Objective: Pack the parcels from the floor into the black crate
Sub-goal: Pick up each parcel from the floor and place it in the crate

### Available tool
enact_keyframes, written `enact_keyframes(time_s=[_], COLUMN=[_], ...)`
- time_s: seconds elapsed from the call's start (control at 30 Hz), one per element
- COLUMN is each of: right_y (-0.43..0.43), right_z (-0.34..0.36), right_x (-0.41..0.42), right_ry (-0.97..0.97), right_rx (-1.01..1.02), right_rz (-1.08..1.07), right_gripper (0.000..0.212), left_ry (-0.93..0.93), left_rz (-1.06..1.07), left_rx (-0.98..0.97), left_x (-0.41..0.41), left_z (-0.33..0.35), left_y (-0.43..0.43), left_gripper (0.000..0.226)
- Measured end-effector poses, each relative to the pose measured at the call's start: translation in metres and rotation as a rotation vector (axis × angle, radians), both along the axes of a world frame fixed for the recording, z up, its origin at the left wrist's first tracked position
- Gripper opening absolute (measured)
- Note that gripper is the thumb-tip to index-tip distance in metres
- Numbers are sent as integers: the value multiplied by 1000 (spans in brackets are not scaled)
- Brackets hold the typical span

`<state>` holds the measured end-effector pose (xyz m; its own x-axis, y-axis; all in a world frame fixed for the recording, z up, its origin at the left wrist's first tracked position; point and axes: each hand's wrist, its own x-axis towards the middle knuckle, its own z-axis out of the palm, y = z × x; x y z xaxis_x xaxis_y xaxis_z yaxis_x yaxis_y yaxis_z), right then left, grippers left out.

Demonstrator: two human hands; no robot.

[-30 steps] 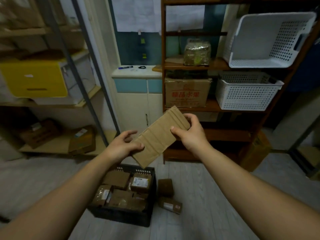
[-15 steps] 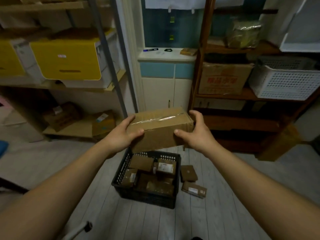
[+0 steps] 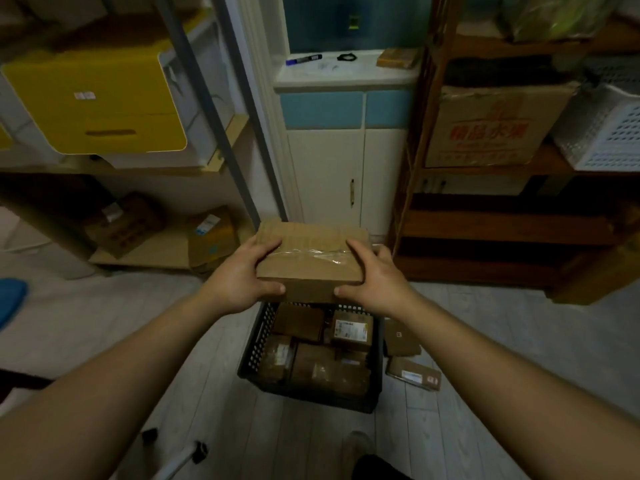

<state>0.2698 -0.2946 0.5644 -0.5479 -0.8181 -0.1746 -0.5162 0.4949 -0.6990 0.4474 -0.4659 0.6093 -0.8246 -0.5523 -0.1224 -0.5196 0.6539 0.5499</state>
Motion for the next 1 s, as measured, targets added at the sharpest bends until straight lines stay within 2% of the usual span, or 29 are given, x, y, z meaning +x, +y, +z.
enact_keyframes(time_s=[0.23,0.43,0.57,0.77,0.9,1.0], right_y=[-49,-79,-104,-146,-173,-188], right_z=[-25,-53,-83,-174,-278,-367], right_x=[-18,-20,-11,15,31,38], right_ry=[8,-8,-8,-36,-20,-34], right_rx=[16,112,177,255,352,421], right_rz=[20,22,-4,-32,-37,-19], right_gripper=[88,87,86,82,81,81], left_ry=[-206,-339,-342,-340,-328,-472], left_rz=[58,-48,-97,-239,-214,-222], left_rx=[-10,-43,16,87,188,56], left_x=[-31,-46,-50,-41,-30,-21], left_z=[-23,-55,-92,-199,-301,-390], left_y=[-49,-84,-119,-173,-195,-207], left_gripper=[87,91,91,106,89,86])
